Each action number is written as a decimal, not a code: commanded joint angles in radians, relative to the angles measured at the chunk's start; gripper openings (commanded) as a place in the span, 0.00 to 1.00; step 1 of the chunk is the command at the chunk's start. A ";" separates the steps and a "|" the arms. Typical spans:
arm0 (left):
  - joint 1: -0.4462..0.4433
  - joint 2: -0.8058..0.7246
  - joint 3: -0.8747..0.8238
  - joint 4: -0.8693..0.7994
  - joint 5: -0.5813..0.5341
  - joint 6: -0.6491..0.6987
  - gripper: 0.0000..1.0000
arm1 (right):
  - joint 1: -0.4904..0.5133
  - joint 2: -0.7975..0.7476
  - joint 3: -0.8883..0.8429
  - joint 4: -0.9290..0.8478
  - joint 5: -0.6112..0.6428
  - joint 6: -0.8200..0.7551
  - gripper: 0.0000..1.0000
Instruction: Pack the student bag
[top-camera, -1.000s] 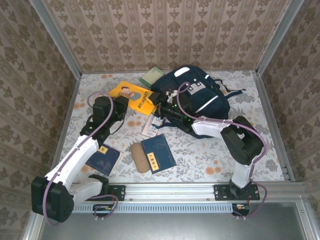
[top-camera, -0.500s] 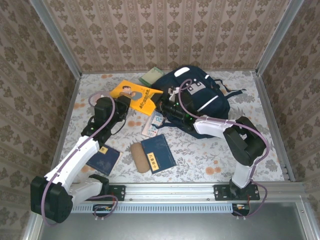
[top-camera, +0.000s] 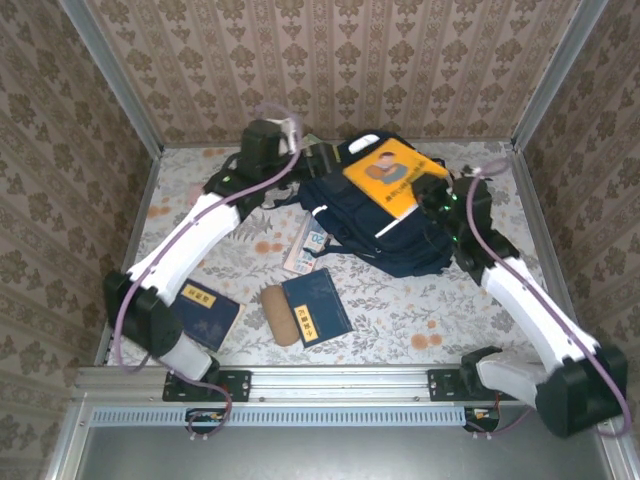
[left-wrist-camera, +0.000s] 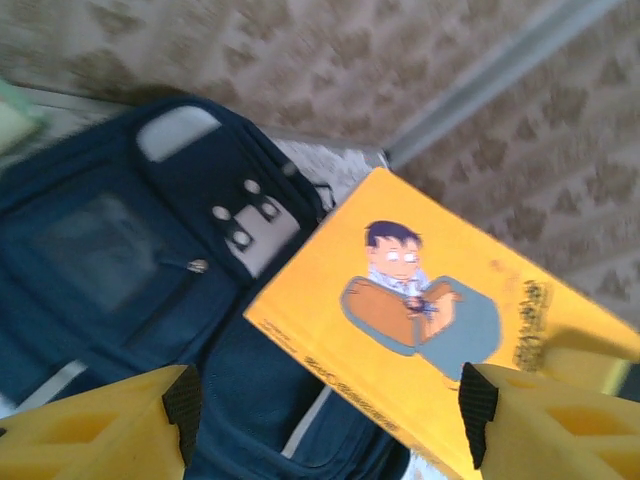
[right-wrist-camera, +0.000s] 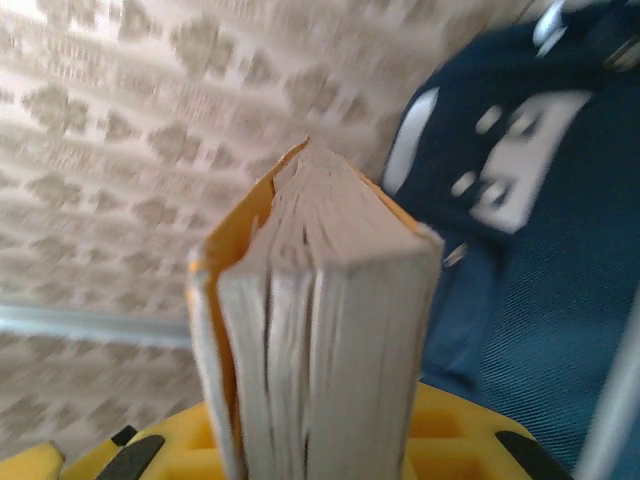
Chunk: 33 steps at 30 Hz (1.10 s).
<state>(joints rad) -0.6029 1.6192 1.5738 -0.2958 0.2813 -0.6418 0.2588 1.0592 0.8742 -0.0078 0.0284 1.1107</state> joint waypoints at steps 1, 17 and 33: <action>-0.038 0.198 0.157 -0.136 0.173 0.183 0.71 | -0.006 -0.169 -0.048 -0.213 0.263 -0.148 0.00; -0.131 0.901 0.836 -0.197 0.549 0.154 0.71 | -0.031 -0.454 -0.136 -0.439 0.544 -0.237 0.00; -0.176 0.933 0.778 -0.223 0.584 0.183 0.70 | -0.038 -0.484 -0.158 -0.402 0.484 -0.273 0.00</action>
<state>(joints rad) -0.7593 2.5416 2.3585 -0.5091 0.8268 -0.4747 0.2253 0.5945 0.7128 -0.4973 0.5140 0.8513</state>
